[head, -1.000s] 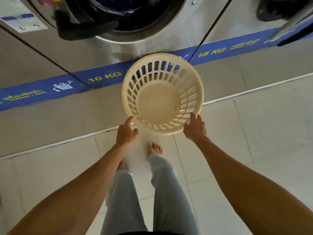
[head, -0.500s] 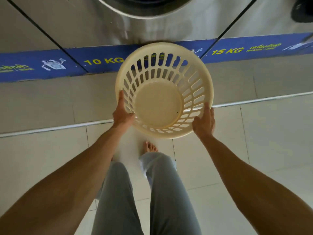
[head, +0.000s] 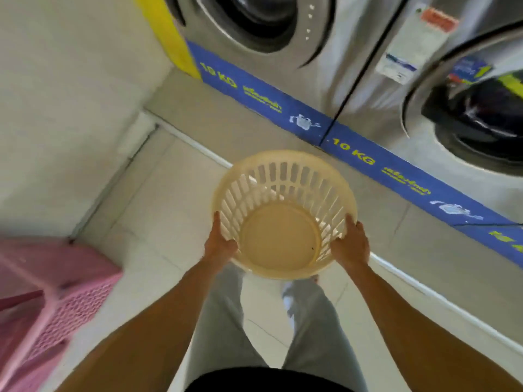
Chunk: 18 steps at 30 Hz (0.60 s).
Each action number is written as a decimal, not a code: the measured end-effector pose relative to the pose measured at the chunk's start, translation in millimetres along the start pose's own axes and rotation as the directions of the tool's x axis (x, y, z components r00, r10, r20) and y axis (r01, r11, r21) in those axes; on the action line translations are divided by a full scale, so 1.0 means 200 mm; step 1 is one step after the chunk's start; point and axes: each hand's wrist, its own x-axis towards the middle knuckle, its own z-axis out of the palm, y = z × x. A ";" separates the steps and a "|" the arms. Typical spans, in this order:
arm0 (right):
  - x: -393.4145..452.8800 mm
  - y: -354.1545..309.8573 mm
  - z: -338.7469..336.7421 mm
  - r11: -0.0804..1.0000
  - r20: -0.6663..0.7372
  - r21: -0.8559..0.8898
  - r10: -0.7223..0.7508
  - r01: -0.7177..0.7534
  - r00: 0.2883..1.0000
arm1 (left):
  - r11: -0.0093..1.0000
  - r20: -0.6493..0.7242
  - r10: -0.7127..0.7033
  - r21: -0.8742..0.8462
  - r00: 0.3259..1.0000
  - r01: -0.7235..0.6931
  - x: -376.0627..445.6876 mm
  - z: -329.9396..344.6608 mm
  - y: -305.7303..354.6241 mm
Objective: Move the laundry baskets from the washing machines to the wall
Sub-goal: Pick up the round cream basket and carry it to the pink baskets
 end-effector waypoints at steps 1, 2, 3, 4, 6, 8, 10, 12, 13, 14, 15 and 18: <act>-0.03 -0.14 0.04 0.998 0.024 -0.031 -0.046 0.047 0.999 | 0.997 -0.021 -0.046 -0.066 0.999 0.045 0.02 -0.10 -0.10; -0.05 -0.27 0.08 0.994 0.045 -0.059 -0.092 0.095 0.995 | 0.989 -0.051 -0.058 -0.136 0.997 0.051 0.09 -0.18 -0.25; -0.07 -0.41 0.12 0.985 0.063 -0.085 -0.142 0.147 0.988 | 0.977 -0.078 -0.053 -0.211 0.996 0.036 0.10 -0.27 -0.36; -0.10 -0.55 0.18 0.973 0.083 -0.114 -0.191 0.200 0.978 | 0.958 -0.101 -0.056 -0.286 0.993 0.025 0.09 -0.37 -0.42; -0.16 -0.81 0.30 0.943 0.125 -0.170 -0.268 0.286 0.955 | 0.901 -0.136 -0.101 -0.432 0.985 0.033 0.03 -0.58 -0.50; -0.21 -1.07 0.45 0.906 0.157 -0.210 -0.339 0.366 0.928 | 0.849 -0.155 -0.173 -0.525 0.973 0.068 -0.07 -0.82 -0.48; -0.26 -1.32 0.61 0.859 0.184 -0.241 -0.417 0.452 0.890 | 0.789 -0.168 -0.260 -0.605 0.951 0.108 -0.04 -1.00 -0.60; -0.32 -1.53 0.75 0.809 0.217 -0.269 -0.479 0.523 0.851 | 0.744 -0.200 -0.305 -0.660 0.931 0.102 -0.01 -1.15 -0.74; -0.35 -1.62 0.82 0.790 0.239 -0.277 -0.495 0.547 0.836 | 0.723 -0.213 -0.329 -0.684 0.920 0.100 0.01 -1.22 -0.80; -0.38 -1.70 0.89 0.769 0.262 -0.286 -0.511 0.572 0.819 | 0.708 -0.219 -0.350 -0.699 0.911 0.104 0.02 -1.28 -0.86; -0.39 -1.77 0.95 0.744 0.288 -0.298 -0.527 0.598 0.800 | 0.692 -0.233 -0.370 -0.715 0.899 0.100 0.04 -1.34 -0.91; -0.43 -1.98 1.11 0.661 0.367 -0.314 -0.578 0.682 0.729 | 0.637 -0.256 -0.446 -0.764 0.858 0.103 0.06 -1.45 -1.00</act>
